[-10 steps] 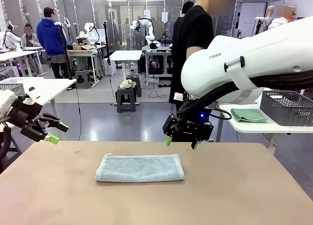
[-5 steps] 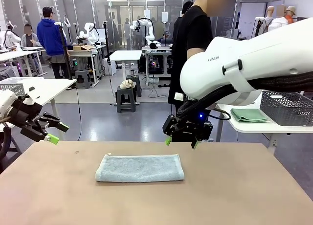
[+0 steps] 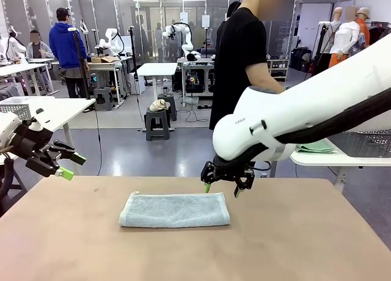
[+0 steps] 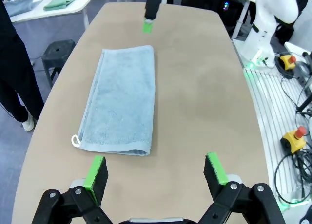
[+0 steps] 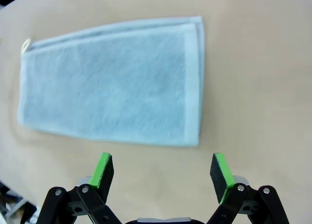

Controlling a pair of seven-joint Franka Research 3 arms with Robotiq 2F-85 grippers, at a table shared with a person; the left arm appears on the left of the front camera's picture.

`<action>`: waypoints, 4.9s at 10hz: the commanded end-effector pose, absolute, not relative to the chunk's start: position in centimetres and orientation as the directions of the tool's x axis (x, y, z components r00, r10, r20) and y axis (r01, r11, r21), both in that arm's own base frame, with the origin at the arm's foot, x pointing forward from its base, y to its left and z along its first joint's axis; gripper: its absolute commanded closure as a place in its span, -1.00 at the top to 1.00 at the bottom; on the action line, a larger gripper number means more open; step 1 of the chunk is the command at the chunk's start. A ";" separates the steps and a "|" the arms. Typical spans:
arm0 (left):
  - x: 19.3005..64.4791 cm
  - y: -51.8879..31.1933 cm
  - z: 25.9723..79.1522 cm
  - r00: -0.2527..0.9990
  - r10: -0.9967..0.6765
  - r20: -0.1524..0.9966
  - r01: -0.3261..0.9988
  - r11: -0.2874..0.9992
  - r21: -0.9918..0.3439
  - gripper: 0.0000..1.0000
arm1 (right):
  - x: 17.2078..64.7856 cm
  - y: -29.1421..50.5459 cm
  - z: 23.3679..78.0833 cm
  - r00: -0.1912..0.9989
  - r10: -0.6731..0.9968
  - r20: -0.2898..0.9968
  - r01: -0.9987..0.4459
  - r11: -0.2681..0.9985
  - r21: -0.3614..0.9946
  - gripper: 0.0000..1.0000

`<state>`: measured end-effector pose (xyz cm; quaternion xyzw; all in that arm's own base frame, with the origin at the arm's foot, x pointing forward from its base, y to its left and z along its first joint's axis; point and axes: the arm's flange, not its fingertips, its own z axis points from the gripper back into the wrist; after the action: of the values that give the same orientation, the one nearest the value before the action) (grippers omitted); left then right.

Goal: Fold the towels and place them in the basket.
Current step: When a person lays out a Towel with hook on the table, fold it in half twice.

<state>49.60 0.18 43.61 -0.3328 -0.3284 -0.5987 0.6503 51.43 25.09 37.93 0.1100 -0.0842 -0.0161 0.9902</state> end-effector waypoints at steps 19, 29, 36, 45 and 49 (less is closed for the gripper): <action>49.6 0.3 43.7 0.066 -0.564 0.823 0.997 0.061 -0.038 1.00 | 57.8 28.1 27.9 0.981 -0.130 0.143 0.117 0.988 0.099 0.10; 49.6 0.3 43.7 0.066 -0.564 0.823 0.997 0.061 -0.038 1.00 | 57.4 26.8 29.0 0.981 -0.127 0.145 0.119 0.991 0.064 -1.00; 49.6 0.3 43.7 0.066 -0.564 0.823 0.997 0.061 -0.038 1.00 | 55.7 17.5 31.8 0.972 -0.125 0.202 0.114 0.992 0.062 -1.00; 49.6 0.3 43.7 0.066 -0.564 0.823 0.997 0.061 -0.038 1.00 | 55.5 29.4 40.0 0.958 -0.069 0.279 0.083 0.996 -0.040 -1.00; 49.6 0.3 43.7 0.066 -0.564 0.823 0.997 0.061 -0.038 1.00 | 56.5 37.6 39.2 0.966 -0.118 0.230 0.128 0.991 -0.028 -1.00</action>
<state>49.60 0.18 43.61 -0.3327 -0.3283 -0.5987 0.6504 54.90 35.94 39.45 -0.0178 -0.1204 -0.0337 0.9920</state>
